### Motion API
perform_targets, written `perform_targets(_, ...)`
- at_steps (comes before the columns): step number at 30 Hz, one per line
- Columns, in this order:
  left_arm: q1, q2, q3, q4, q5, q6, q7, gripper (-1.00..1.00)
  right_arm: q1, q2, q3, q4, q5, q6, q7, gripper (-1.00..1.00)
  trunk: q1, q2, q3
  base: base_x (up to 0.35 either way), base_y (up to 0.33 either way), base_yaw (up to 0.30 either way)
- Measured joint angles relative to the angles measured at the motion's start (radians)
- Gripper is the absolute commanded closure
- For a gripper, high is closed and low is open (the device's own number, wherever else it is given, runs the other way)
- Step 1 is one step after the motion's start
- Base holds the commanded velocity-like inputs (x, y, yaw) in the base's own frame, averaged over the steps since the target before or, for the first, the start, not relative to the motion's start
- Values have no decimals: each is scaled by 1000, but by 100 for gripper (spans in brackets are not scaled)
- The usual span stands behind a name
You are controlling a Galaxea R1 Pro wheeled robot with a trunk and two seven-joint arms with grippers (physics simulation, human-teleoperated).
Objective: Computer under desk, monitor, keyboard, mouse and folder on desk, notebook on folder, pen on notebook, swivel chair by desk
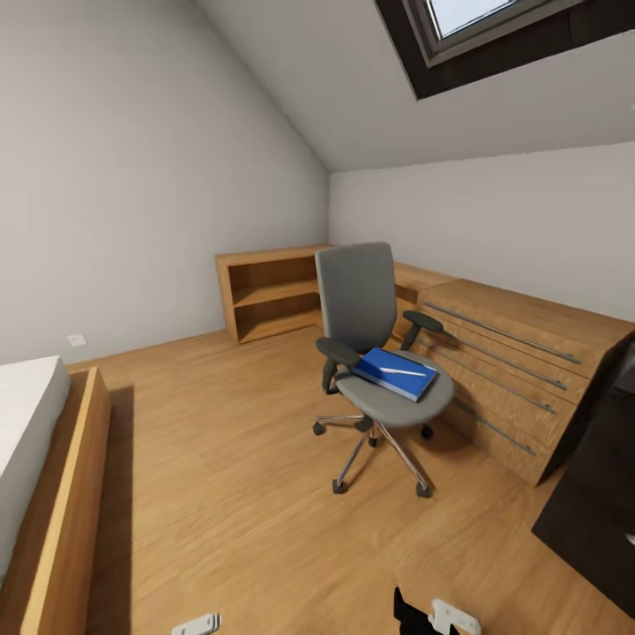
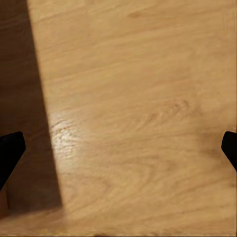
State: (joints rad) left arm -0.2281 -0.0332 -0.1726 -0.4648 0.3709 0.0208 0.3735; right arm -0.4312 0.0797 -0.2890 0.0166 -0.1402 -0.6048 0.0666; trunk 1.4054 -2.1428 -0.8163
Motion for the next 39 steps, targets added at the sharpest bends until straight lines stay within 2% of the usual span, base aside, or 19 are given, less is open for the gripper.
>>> perform_targets(14, 0, 0, 0, 0, 0, 0, 0, -100, 1, -2, 0, 0, 0, 1, 0, -100, 0, 0, 0, -331, 0, 0)
perform_targets(22, 0, 0, 1, 0, 3, 0, 1, -100, 1, -2, 0, 0, 0, 1, -1, -100, -31, 56, 25, -65, 0, 0)
perform_targets(23, 0, -1, 0, 0, 2, 1, 1, -100, 1, -2, 36, 0, 42, 1, -1, -100, -35, 63, 28, 0, 0, 0)
perform_targets(25, 0, -1, 0, 0, 2, 0, 2, -100, 1, -2, 54, 1, 66, 2, -2, -100, -43, 77, 34, 0, 0, 0)
perform_targets(30, 0, -2, 0, 1, 0, -4, 1, -100, 1, -7, 65, 1, 80, 0, 0, -100, -62, 112, 50, 0, 0, 0)
perform_targets(39, 0, 1, -1, 8, 1, -4, 1, -100, 1, -5, 64, 0, 78, 0, -4, -100, -96, 175, 78, 0, 0, -67)
